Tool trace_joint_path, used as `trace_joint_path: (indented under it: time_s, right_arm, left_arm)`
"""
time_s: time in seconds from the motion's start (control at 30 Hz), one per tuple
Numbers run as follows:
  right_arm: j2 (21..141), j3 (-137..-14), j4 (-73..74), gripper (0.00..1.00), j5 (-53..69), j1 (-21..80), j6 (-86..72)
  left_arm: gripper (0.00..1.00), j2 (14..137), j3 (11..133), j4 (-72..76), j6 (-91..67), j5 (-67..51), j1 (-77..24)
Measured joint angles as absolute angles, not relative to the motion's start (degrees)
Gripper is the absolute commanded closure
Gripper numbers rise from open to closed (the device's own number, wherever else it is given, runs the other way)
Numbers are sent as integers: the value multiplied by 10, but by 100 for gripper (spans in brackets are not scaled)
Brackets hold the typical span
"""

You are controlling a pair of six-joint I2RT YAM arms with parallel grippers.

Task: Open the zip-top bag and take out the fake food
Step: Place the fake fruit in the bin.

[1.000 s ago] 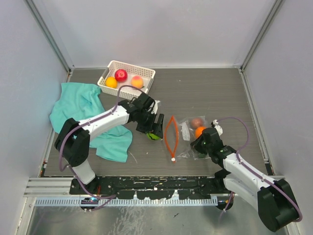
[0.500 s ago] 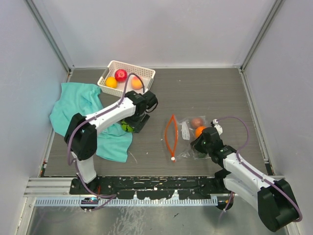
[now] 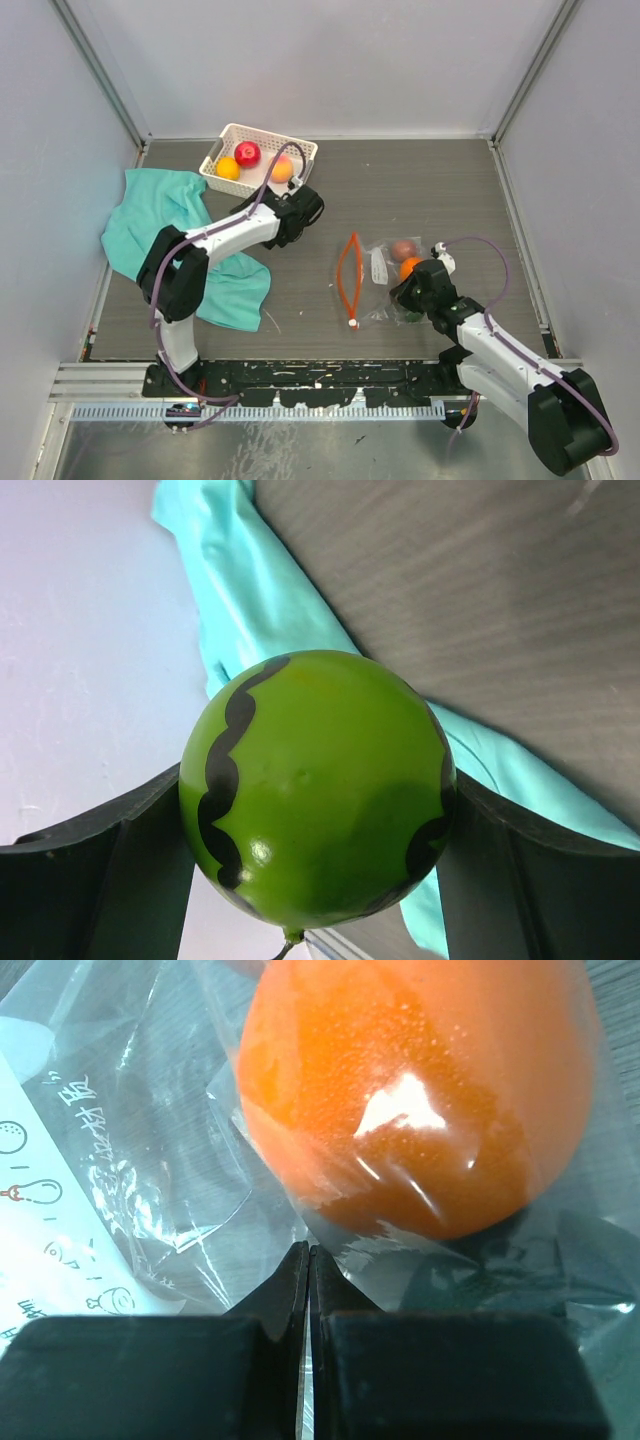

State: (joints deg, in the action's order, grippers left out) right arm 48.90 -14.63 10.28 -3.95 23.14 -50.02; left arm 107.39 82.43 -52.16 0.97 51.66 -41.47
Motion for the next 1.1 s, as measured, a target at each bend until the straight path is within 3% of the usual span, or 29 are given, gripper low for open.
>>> trace_joint_path:
  time_s: [0.3,0.67,1.1]
  right_arm:
    - [478,-147,103,94,-39,231,-496]
    - [442,-156,103,88,-37,231,-472]
    - [402,-156,91,82,-11,231,-435]
  left_arm:
    - [74,1067,773,-315,119,578,-368]
    - [71,1055,760,-127,190,568,-311]
    - [67,1136,913,-58,185,529,-277]
